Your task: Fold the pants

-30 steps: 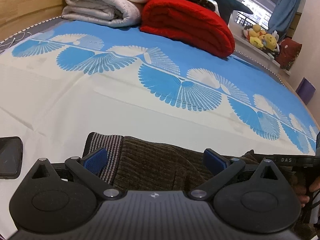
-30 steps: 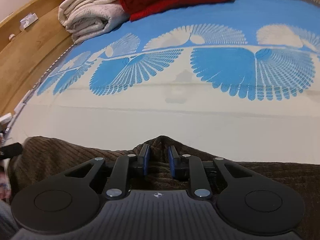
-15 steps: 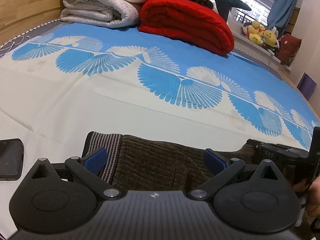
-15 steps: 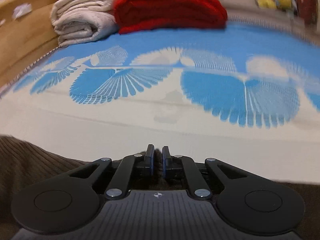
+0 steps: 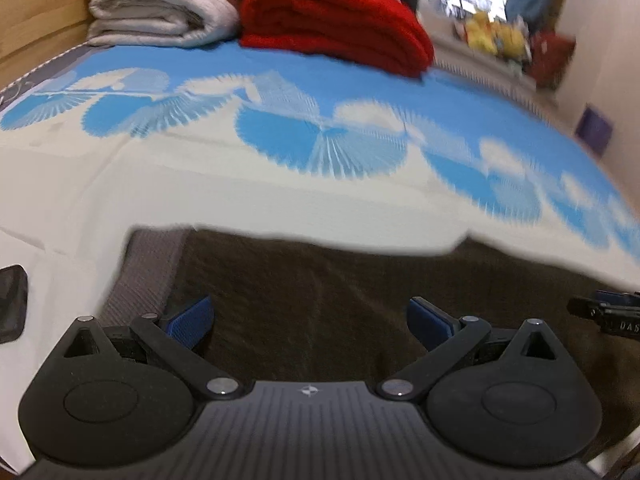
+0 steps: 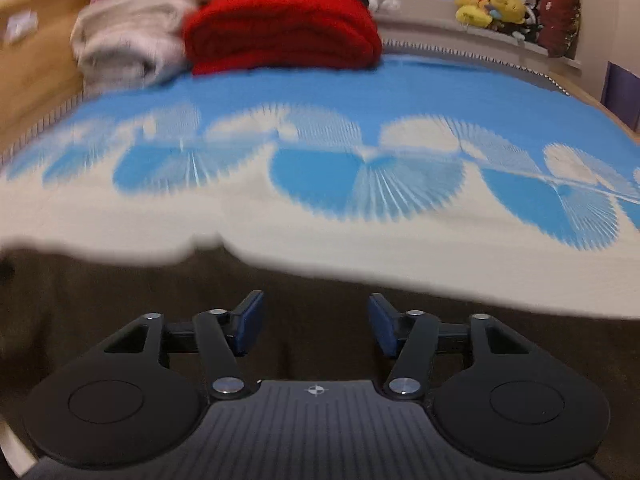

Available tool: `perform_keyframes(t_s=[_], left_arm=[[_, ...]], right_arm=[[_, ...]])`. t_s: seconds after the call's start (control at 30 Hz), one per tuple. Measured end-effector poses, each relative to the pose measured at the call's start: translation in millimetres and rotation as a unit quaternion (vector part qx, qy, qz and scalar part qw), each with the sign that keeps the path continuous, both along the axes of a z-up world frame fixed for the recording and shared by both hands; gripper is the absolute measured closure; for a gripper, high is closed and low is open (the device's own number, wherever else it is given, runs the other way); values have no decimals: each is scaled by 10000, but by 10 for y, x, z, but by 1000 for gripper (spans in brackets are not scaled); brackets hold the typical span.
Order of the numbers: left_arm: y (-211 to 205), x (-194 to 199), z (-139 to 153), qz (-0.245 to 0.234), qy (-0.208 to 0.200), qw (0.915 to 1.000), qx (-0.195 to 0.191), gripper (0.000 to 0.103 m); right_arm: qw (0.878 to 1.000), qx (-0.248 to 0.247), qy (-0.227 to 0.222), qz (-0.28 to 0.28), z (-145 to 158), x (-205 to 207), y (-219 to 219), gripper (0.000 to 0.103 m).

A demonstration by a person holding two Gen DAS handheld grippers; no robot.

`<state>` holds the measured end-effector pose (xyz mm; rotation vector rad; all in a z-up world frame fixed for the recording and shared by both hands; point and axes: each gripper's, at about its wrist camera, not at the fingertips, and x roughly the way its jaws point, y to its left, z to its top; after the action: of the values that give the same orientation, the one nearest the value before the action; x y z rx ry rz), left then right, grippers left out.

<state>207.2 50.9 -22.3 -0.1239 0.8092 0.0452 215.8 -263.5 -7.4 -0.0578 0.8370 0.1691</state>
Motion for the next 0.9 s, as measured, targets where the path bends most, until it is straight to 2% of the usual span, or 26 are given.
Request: perform_keyframes(t_s=[0.07, 0.1, 0.13, 0.17, 0.23, 0.27, 0.3, 0.33, 0.4, 0.43, 0.47, 0.5, 0.63, 0.67, 0.73, 0.8, 0.83, 0.9], left_arm=[[-216, 8, -140, -129, 118, 9983, 547, 0], [-302, 11, -189, -214, 170, 9967, 759, 0], [-372, 4, -220, -281, 230, 9952, 907, 0], [-424, -31, -221, -315, 266, 9952, 886, 0], [-452, -144, -201, -355, 256, 9980, 460, 0], [-483, -207, -204, -386, 265, 9986, 253, 0], [-531, -250, -226, -434, 293, 9985, 170, 0], [-617, -283, -275, -516, 316, 9978, 252, 0], [-826, -307, -397, -666, 368, 9945, 720, 0], [-943, -325, -473, -765, 364, 9900, 1125, 0], [-1032, -372, -500, -794, 247, 9866, 1401, 0], [-1081, -417, -491, -737, 171, 9864, 1460, 0], [-1131, -513, -425, -613, 340, 9943, 808, 0], [-1163, -516, -458, -515, 368, 9942, 868, 0], [-1271, -522, -528, -481, 378, 9910, 1194, 0], [-1331, -543, -485, -413, 392, 9910, 1212, 0], [-1343, -543, -440, -467, 534, 9928, 969, 0], [-1375, -567, -342, -539, 634, 9948, 582, 0]], right_arm=[[9986, -352, 394, -98, -293, -51, -23, 33], [9994, -353, -37, -45, -329, -152, -47, 28], [9983, -574, -119, 59, -318, -187, -23, 27], [9972, -729, -135, 136, -264, -222, -16, 25], [9973, -662, -307, 75, -89, -325, -123, 22], [9976, -597, -330, -65, -26, -373, -215, 16], [9979, -561, -261, -197, 8, -410, -305, 12], [9980, -557, -73, -288, -7, -437, -394, 11], [9955, -659, 524, -441, -170, -470, -547, 11], [9939, -679, 669, -550, -254, -497, -611, 8], [9950, -582, 496, -648, -238, -540, -661, 4], [9944, -633, 579, -623, -211, -537, -683, 5], [9922, -632, 210, -1051, -12, -674, -939, 6], [9905, -668, 266, -1175, -32, -688, -1004, 6], [9844, -825, 667, -1406, -159, -647, -1136, 6], [9840, -638, 707, -1506, -206, -658, -1233, 4], [9837, -568, 742, -1534, -172, -657, -1285, 5], [9833, -416, 498, -1699, -56, -727, -1435, 6]])
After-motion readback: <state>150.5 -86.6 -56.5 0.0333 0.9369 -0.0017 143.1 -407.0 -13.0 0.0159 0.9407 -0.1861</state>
